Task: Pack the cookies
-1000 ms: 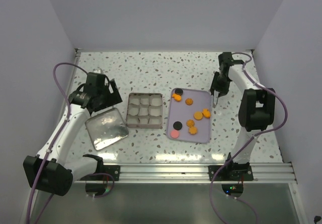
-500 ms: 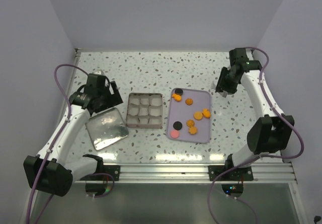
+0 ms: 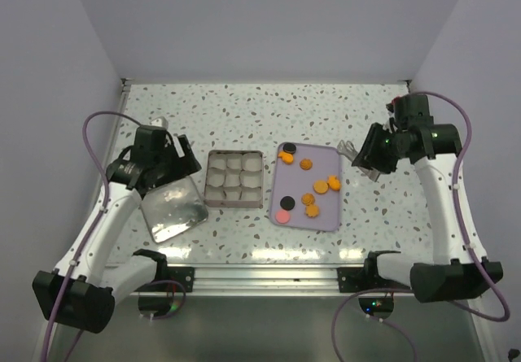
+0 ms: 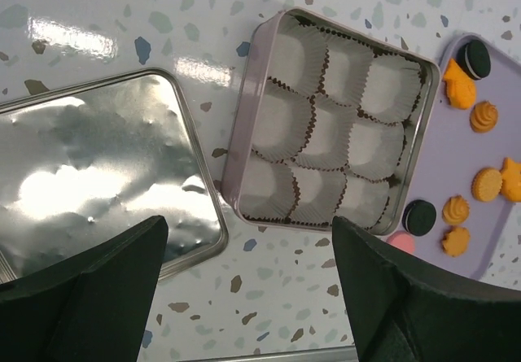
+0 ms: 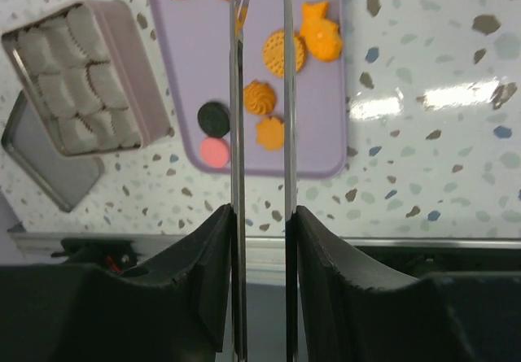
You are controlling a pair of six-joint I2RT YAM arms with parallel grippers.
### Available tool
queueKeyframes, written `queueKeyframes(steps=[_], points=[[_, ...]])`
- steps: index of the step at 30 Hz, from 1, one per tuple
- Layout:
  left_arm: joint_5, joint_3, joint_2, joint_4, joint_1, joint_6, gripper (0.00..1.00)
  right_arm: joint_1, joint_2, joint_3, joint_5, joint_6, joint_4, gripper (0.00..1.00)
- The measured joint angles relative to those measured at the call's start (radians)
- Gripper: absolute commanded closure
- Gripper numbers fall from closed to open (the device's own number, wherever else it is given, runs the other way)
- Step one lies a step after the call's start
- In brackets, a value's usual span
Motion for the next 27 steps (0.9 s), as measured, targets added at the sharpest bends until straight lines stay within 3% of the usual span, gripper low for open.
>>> queueKeyframes(steps=[5, 12, 18, 27], points=[[0.045, 0.0, -0.084, -0.019, 0.0, -0.008, 0.12, 0.026, -0.127, -0.035, -0.116, 0.043, -0.061, 0.54], [0.088, -0.003, -0.186, -0.058, 0.0, -0.027, 0.12, 0.087, -0.184, -0.066, -0.175, 0.095, -0.072, 0.52], [0.078, -0.009, -0.198, -0.091, 0.0, -0.036, 0.12, 0.18, -0.094, -0.097, -0.154, 0.104, -0.045, 0.52], [0.005, 0.01, -0.209, -0.157, 0.0, -0.047, 0.12, 0.217, 0.064, -0.095, -0.039, 0.044, 0.034, 0.52]])
